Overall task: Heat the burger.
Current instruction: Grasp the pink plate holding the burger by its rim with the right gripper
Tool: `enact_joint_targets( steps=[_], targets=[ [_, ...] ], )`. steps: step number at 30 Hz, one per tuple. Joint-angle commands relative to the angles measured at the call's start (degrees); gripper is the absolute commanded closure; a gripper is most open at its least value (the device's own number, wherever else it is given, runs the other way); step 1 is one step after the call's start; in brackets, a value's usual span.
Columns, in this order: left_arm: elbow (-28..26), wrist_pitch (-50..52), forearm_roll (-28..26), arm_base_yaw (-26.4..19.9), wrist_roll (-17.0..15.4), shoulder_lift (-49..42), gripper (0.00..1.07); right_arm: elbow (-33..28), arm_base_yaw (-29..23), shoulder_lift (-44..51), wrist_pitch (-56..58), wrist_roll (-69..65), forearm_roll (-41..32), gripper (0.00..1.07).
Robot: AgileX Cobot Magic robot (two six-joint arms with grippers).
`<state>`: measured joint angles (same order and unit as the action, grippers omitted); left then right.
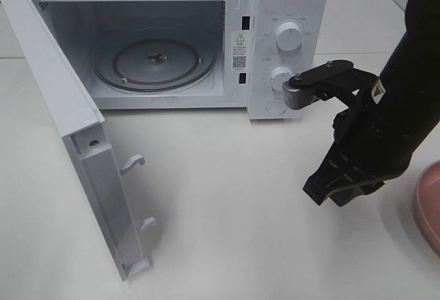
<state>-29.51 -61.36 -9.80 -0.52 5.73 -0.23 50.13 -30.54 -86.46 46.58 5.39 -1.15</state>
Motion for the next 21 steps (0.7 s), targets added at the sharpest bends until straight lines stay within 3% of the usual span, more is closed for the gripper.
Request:
enact_joint_targets(
  steps=[1,4,5,6,7,8,10,13,15,21],
  targets=[
    [0.1,0.1,-0.6,0.1,0.1,-1.0,0.09,0.5,0.3,0.4,0.9,-2.6,0.5,0.9],
    [0.1,0.1,-0.6,0.1,0.1,-1.0,0.09,0.5,0.3,0.4,1.0,-4.1,1.1,0.77],
    [0.1,0.1,-0.6,0.1,0.1,-1.0,0.09,0.5,0.3,0.4,1.0,-4.1,1.1,0.64],
    [0.1,0.1,-0.6,0.1,0.1,-1.0,0.09,0.5,0.3,0.4,1.0,-4.1,1.1,0.64],
    [0.1,0.1,-0.6,0.1,0.1,-1.0,0.09,0.5,0.3,0.4,1.0,-4.1,1.7,0.48],
    [0.1,0.1,-0.6,0.1,0.1,-1.0,0.09,0.5,0.3,0.4,1.0,-4.1,1.7,0.48],
    [0.1,0.1,-0.6,0.1,0.1,-1.0,0.09,0.5,0.3,0.4,1.4,-4.8,2.5,0.26],
    [0.1,0.1,-0.6,0.1,0.1,-1.0,0.09,0.5,0.3,0.4,1.7,-5.0,2.8,0.2],
    [0.1,0.1,-0.6,0.1,0.1,-1.0,0.09,0.5,0.4,0.4,2.8,-5.4,4.3,0.11],
    [0.1,0.1,-0.6,0.1,0.1,-1.0,0.09,0.5,4.9,0.4,4.2,-5.8,4.7,0.13]
  ],
)
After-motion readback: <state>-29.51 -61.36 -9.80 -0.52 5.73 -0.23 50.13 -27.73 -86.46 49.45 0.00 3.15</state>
